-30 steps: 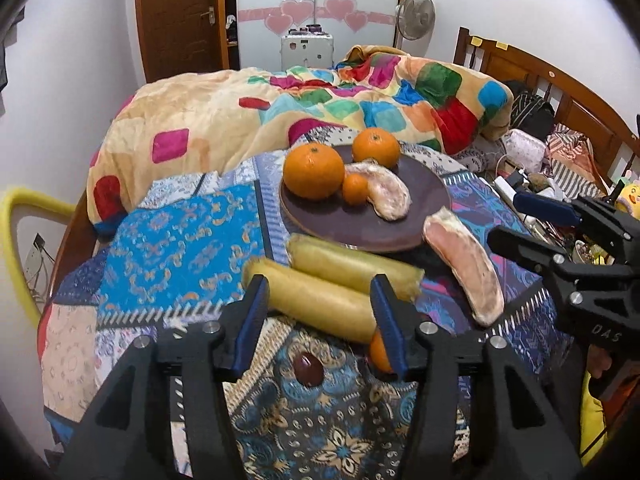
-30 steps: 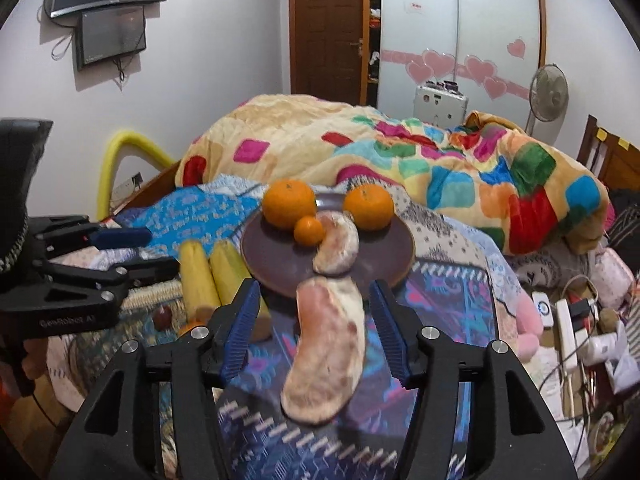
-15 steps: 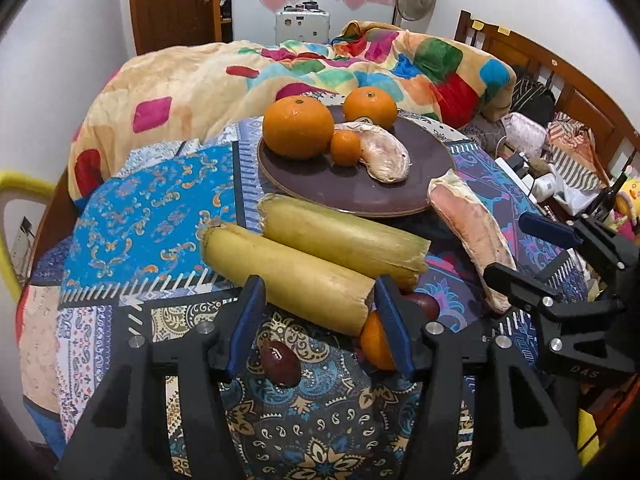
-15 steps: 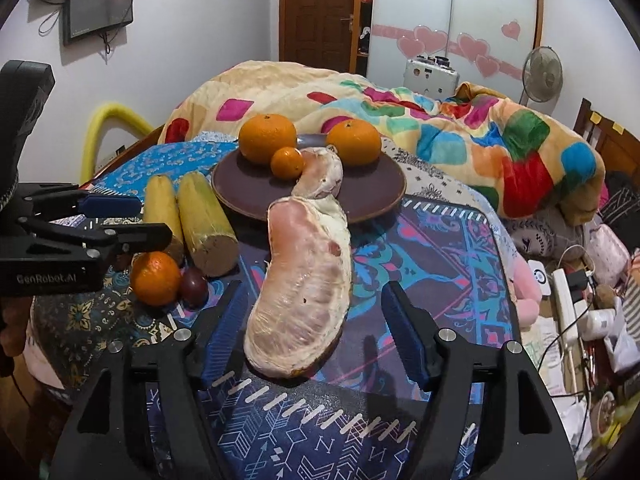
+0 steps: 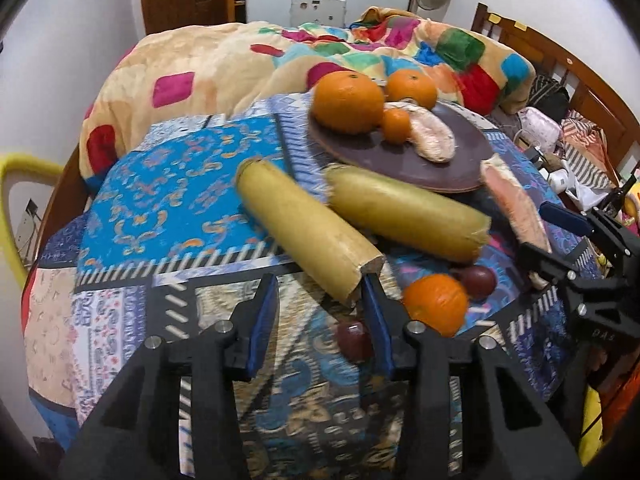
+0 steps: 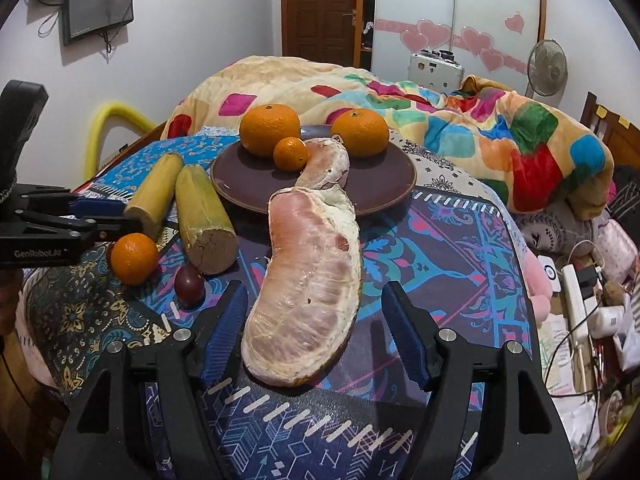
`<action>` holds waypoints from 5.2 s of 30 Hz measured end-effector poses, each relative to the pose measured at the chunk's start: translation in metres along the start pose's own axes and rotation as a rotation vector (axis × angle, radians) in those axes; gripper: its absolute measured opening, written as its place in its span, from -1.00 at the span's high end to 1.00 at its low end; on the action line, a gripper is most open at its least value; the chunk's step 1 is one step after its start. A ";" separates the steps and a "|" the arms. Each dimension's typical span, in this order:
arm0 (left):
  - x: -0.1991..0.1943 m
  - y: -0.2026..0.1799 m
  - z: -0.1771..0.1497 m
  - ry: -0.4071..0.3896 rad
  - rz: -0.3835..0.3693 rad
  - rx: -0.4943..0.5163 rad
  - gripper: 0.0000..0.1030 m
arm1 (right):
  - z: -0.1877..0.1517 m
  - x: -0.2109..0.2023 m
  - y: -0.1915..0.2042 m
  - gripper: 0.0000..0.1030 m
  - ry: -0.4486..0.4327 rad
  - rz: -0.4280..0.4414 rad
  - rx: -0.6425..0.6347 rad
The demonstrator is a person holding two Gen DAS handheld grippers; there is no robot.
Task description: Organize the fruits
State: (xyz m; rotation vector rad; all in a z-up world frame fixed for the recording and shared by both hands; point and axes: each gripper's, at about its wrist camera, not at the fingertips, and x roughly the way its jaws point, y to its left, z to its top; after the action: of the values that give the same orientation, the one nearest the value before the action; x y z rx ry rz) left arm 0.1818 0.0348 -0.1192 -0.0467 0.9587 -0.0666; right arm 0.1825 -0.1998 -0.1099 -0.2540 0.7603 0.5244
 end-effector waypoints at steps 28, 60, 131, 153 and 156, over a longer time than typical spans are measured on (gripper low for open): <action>0.027 0.018 0.054 -0.013 0.083 -0.087 0.19 | 0.017 -0.002 -0.022 0.07 -0.064 0.017 0.044; -0.051 -0.005 0.059 -0.183 0.018 -0.072 0.31 | 0.042 -0.040 -0.028 0.07 -0.191 -0.009 0.071; -0.022 -0.043 0.097 -0.181 -0.017 0.033 0.14 | 0.085 -0.001 -0.018 0.06 -0.108 0.033 -0.035; -0.037 -0.018 0.004 -0.104 0.003 0.026 0.04 | 0.032 0.003 0.027 -0.10 -0.052 0.135 -0.065; -0.031 -0.016 -0.005 -0.091 0.021 0.042 0.04 | 0.030 0.016 0.028 -0.10 -0.016 0.154 -0.058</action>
State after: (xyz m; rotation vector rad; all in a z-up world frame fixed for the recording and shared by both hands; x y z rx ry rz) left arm 0.1594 0.0212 -0.0961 -0.0007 0.8661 -0.0651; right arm 0.1949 -0.1585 -0.1011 -0.2460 0.7535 0.6940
